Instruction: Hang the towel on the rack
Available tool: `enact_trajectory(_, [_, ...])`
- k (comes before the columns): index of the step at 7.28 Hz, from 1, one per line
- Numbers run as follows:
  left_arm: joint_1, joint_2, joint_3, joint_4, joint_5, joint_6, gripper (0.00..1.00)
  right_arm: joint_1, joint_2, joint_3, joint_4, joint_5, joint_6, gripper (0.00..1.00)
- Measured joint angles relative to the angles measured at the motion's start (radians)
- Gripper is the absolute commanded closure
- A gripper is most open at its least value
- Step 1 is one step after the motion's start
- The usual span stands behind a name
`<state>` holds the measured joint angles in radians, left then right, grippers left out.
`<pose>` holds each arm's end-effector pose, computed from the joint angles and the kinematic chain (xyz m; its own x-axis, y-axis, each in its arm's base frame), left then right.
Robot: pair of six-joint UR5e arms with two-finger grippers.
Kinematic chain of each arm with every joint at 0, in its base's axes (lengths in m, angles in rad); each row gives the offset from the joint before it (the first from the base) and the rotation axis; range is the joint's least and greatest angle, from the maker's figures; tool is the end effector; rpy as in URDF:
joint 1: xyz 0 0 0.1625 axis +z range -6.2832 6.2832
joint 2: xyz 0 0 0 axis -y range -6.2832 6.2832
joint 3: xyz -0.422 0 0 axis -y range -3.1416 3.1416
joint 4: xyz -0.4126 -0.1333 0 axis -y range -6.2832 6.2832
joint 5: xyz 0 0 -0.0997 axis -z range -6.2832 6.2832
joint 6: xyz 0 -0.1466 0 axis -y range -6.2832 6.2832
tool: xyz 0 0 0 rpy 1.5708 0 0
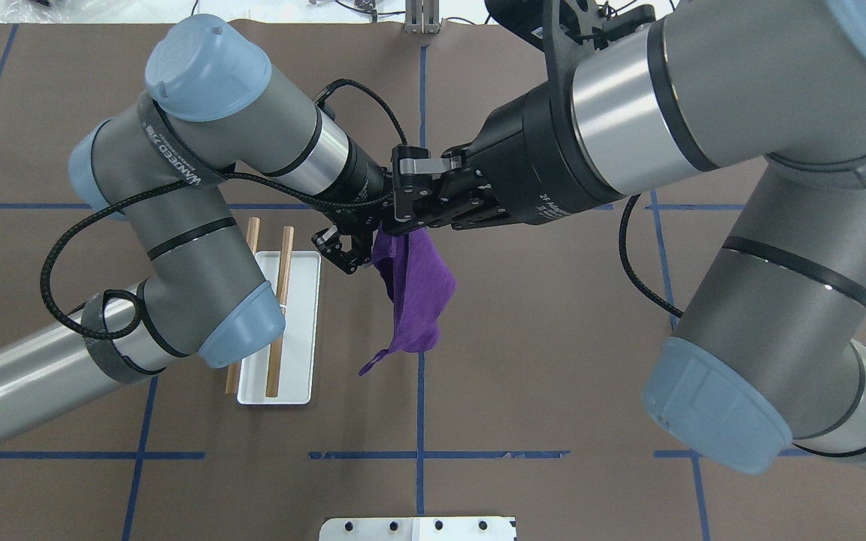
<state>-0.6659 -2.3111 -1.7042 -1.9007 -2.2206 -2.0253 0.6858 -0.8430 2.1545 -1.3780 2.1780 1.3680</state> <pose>0.5184 -0.4640 0.1065 0.2326 -0.6273 -0.7432 0.1669 0.7786 -0.6049 -0.3658 -0.3635 -0.0127 0.0664 -0.1594 0.9850 -0.0675 0.9842 0.1638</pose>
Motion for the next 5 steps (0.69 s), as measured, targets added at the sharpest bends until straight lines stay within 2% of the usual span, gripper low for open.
enact_trajectory(1, [0.01,0.0,0.0,0.0,0.002,-0.004,0.1,0.0,0.006,0.0,0.0,-0.001,-0.003,1.0])
enact_trajectory(3, [0.031,0.003,-0.003,0.0,0.013,-0.006,0.26,0.001,0.011,0.0,0.0,-0.002,-0.023,1.0])
enact_trajectory(5, [0.05,0.006,-0.006,0.0,0.022,-0.007,0.26,0.002,0.014,0.001,0.001,-0.003,-0.032,1.0])
